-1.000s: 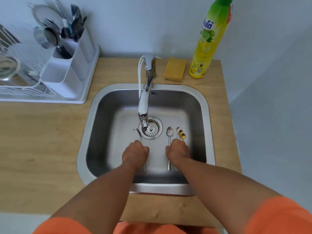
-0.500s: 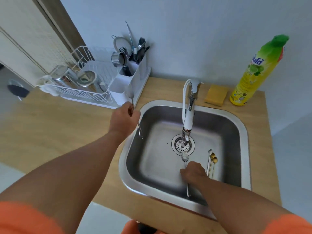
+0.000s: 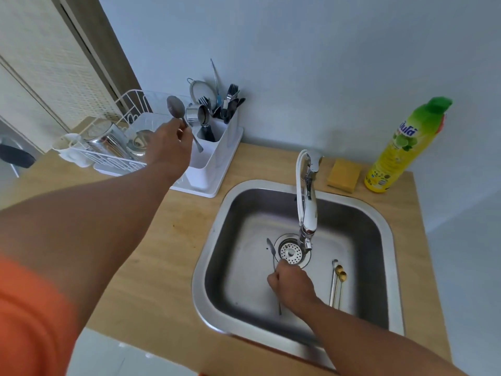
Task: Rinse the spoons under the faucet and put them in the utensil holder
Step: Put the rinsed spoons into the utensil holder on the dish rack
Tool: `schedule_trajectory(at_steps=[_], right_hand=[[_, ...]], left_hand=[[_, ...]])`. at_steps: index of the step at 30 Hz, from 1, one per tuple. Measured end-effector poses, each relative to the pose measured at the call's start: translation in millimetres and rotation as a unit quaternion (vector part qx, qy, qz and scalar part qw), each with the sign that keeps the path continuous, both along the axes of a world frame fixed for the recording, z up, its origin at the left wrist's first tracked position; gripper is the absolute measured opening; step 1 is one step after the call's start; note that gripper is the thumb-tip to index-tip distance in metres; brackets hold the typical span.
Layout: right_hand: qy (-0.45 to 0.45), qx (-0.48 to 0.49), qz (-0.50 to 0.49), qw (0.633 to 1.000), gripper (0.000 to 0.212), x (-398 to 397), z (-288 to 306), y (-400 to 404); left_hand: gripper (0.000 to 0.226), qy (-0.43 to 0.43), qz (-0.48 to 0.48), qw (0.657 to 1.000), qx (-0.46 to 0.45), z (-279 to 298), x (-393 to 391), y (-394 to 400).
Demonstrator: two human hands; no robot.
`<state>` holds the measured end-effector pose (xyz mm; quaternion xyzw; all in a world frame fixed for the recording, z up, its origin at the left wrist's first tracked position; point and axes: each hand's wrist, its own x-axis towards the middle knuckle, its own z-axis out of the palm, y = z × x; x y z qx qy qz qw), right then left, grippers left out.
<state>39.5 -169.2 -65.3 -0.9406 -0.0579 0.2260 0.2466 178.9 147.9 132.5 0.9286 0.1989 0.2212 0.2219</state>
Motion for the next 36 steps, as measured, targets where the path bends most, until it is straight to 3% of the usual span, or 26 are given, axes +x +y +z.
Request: schedule_trajectory(at_steps=[5, 10, 15, 19, 25, 31, 36], right_hand=[[-0.085, 0.098, -0.023, 0.991, 0.015, 17, 40, 41], [-0.184, 0.209, -0.063, 0.958, 0.014, 59, 102, 91], [-0.280, 0.259, -0.077, 0.921, 0.012, 119, 166, 139], [-0.320, 0.256, -0.085, 0.908, 0.012, 157, 198, 171], [-0.289, 0.234, -0.092, 0.924, 0.015, 179, 194, 199], [-0.207, 0.150, -0.049, 0.966, 0.015, 176, 166, 214], [-0.206, 0.136, -0.054, 0.967, 0.017, 165, 151, 213]], left_hand=[[0.028, 0.062, 0.007, 0.998, 0.018, -23, -4, 7], [0.022, 0.097, 0.004, 0.995, -0.010, -43, -12, 9], [0.004, 0.050, 0.012, 0.997, -0.058, -51, -19, 7], [0.009, 0.009, 0.021, 0.993, -0.112, -64, -37, 6], [0.011, 0.057, -0.012, 0.989, -0.137, -89, -72, 11], [0.010, 0.128, -0.060, 0.985, -0.103, -113, -101, 18], [0.016, 0.179, -0.097, 0.976, -0.071, -119, -106, 16]])
